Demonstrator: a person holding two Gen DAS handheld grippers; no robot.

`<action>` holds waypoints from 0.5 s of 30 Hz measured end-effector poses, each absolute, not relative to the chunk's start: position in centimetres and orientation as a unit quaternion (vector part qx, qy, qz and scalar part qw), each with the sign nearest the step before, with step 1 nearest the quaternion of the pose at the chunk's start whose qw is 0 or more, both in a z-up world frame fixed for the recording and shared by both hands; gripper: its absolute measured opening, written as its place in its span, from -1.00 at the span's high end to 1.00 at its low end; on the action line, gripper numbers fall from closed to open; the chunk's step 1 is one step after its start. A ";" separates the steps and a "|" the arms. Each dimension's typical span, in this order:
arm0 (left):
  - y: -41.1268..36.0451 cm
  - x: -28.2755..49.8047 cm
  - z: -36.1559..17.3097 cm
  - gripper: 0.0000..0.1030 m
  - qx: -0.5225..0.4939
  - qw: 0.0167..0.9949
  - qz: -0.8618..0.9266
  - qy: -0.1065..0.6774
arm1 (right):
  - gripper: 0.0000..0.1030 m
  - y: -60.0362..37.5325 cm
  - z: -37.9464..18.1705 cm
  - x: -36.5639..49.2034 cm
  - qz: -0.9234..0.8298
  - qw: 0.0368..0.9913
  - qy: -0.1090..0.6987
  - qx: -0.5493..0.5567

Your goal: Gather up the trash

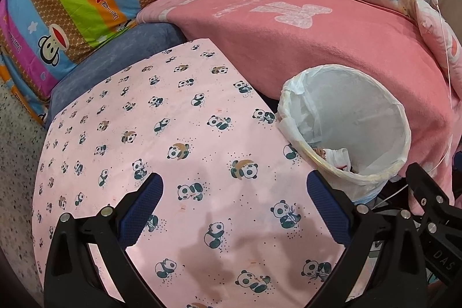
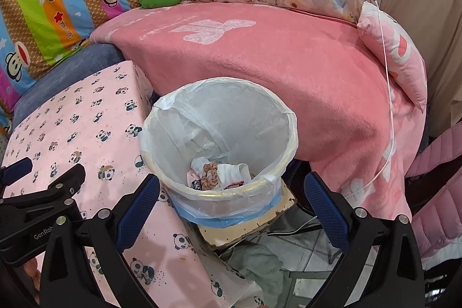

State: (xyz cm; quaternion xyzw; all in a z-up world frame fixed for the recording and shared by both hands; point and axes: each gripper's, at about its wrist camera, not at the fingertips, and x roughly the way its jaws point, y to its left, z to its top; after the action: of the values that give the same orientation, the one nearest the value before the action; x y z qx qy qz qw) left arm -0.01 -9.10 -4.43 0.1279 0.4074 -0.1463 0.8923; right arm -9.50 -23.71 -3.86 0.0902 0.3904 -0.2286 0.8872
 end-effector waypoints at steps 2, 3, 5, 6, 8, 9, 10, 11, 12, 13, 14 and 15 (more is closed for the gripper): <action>-9.1 0.0 -4.4 -0.85 0.129 0.892 -0.146 0.407 | -0.92 -23.7 -3.9 -9.5 -0.229 0.887 0.391 0.090; -9.1 -0.1 -4.5 -0.85 0.130 0.892 -0.146 0.407 | -0.92 -23.8 -3.9 -9.6 -0.229 0.887 0.391 0.091; -9.1 -0.1 -4.5 -0.85 0.130 0.893 -0.146 0.406 | -0.92 -23.7 -4.0 -9.5 -0.229 0.887 0.391 0.091; -9.2 -0.1 -4.5 -0.85 0.130 0.893 -0.146 0.406 | -0.92 -23.6 -4.0 -9.5 -0.229 0.887 0.391 0.091; -9.2 -0.1 -4.5 -0.85 0.130 0.893 -0.146 0.406 | -0.92 -23.7 -4.0 -9.5 -0.229 0.887 0.391 0.091; -9.2 -0.1 -4.4 -0.86 0.130 0.893 -0.147 0.405 | -0.92 -23.7 -4.0 -9.5 -0.229 0.887 0.391 0.091; -9.2 -0.1 -4.4 -0.86 0.130 0.894 -0.147 0.404 | -0.92 -23.7 -4.0 -9.5 -0.229 0.887 0.391 0.091; -9.2 -0.1 -4.3 -0.86 0.131 0.894 -0.147 0.403 | -0.92 -23.7 -4.1 -9.4 -0.229 0.887 0.391 0.091; -9.2 -0.1 -4.3 -0.86 0.131 0.894 -0.147 0.402 | -0.92 -23.7 -4.1 -9.4 -0.229 0.887 0.391 0.091; -9.2 -0.1 -4.3 -0.86 0.132 0.894 -0.148 0.402 | -0.92 -23.8 -4.0 -9.4 -0.229 0.887 0.391 0.091; -9.2 -0.2 -4.3 -0.86 0.132 0.894 -0.149 0.402 | -0.92 -23.8 -4.1 -9.4 -0.228 0.887 0.391 0.091; -9.3 -0.2 -4.2 -0.86 0.132 0.894 -0.149 0.401 | -0.92 -23.8 -4.0 -9.4 -0.229 0.887 0.391 0.091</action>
State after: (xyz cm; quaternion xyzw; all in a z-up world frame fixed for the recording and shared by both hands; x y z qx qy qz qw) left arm -0.20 -9.26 -4.24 0.1320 0.4009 -0.1488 0.8943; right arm -9.42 -23.76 -4.04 0.0909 0.3910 -0.2287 0.8869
